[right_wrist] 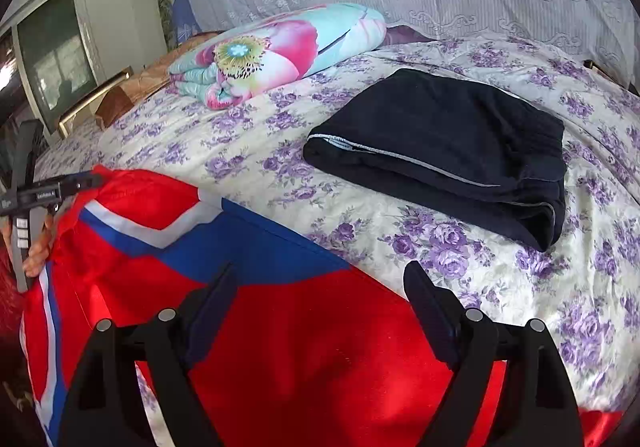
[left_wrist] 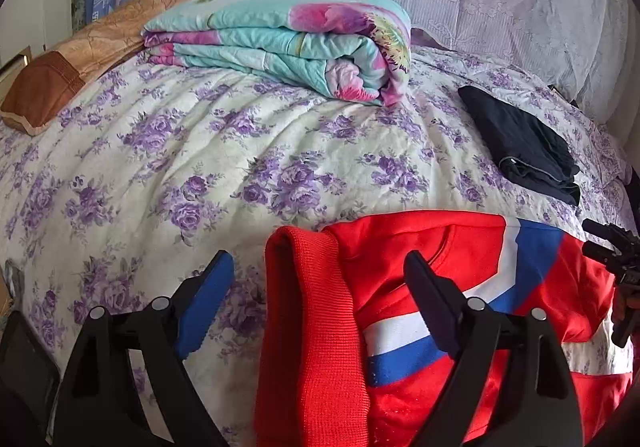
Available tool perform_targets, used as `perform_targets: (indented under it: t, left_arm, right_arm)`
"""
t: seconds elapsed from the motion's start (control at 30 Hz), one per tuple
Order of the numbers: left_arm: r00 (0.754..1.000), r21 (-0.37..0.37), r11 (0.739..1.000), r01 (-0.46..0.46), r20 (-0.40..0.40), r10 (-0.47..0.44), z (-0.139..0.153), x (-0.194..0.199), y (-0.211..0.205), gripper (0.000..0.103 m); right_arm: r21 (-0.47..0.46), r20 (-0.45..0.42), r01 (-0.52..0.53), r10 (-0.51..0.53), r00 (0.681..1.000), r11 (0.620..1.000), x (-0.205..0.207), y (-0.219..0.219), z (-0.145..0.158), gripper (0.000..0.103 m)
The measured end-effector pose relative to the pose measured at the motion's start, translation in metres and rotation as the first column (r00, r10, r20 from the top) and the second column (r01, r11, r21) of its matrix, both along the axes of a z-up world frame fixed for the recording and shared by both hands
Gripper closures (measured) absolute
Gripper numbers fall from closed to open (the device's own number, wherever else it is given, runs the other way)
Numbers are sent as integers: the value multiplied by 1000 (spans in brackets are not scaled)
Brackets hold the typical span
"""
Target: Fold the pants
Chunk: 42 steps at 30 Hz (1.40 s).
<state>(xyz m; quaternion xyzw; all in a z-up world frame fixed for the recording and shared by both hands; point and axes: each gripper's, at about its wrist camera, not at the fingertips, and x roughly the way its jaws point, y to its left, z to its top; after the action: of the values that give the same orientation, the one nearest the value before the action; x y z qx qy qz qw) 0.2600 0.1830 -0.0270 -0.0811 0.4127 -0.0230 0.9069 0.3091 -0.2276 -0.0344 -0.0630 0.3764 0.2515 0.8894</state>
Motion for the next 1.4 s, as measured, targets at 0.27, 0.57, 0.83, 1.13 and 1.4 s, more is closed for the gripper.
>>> perform_targets:
  t: [0.27,0.57,0.83,1.13,1.4]
  left_arm:
    - [999,-86,996,20,-44,-24,-8,9,8,34]
    - [998,-129,991,36,-46,-42,-9,12,12,55]
    - [1000,-140,990,6,-13,-8,-2,8,21,58]
    - [996,-235,971,32,-70,-49,-12,13,28,59]
    - [998,-234,971,52,58,-40,9,-12,31,84]
  right_arm:
    - [-75,-51,-151,147,988,986,26,17,-12,39]
    - [-71,-58,-150,146,988,986,27,22,-16,96]
    - [-124,86,-67,78,993,990,-41,35,23,99]
    - [-140,167,-40,63,984,989,-107,43,60,99]
    - [-133,220,-41,70,973,990,-167,45,74,99]
